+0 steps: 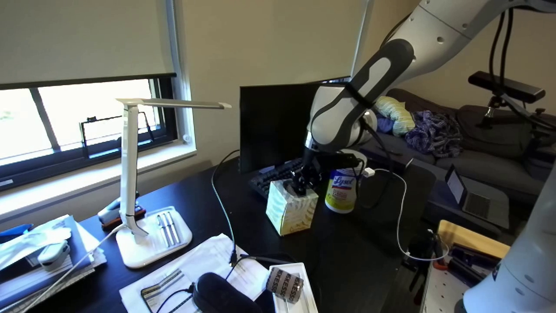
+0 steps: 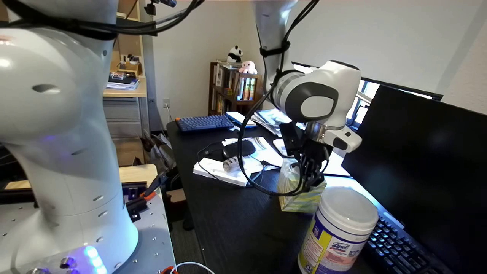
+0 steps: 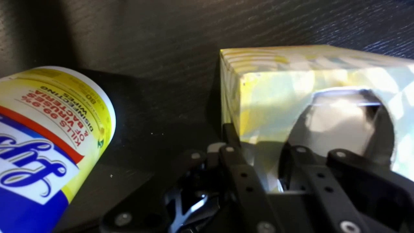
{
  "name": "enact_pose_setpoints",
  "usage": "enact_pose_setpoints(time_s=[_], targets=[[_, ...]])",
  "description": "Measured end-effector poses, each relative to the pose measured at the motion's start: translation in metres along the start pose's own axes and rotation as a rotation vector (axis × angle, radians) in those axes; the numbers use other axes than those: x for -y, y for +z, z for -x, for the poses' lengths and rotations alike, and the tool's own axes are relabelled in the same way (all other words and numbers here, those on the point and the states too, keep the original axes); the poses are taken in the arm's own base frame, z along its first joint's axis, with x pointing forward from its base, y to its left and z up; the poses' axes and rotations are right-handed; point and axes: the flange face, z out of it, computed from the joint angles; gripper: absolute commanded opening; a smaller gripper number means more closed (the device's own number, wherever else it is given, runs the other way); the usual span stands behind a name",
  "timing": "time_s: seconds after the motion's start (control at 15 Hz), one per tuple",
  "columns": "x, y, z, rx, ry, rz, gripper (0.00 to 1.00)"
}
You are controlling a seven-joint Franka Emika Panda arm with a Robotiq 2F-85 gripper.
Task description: Place the eyeglass case and the brown packet on the left side of the desk then place the tissue box on the right side
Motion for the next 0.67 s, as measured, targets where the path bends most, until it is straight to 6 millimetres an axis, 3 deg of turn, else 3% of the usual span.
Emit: enact_pose_setpoints(time_s=[0.13,0.27,0.53,0.67], targets=[[0.008,-0.010,0.000,-0.017,-0.008,-0.011,0.00],[0.020,-0.028,0.001,-0.047,-0.011,-0.031,0.04],[0.039,-0.077,0.005,-0.117,0.018,-0.074,0.04],[0.038,-0.106,0.006,-0.161,0.062,-0.097,0.04]])
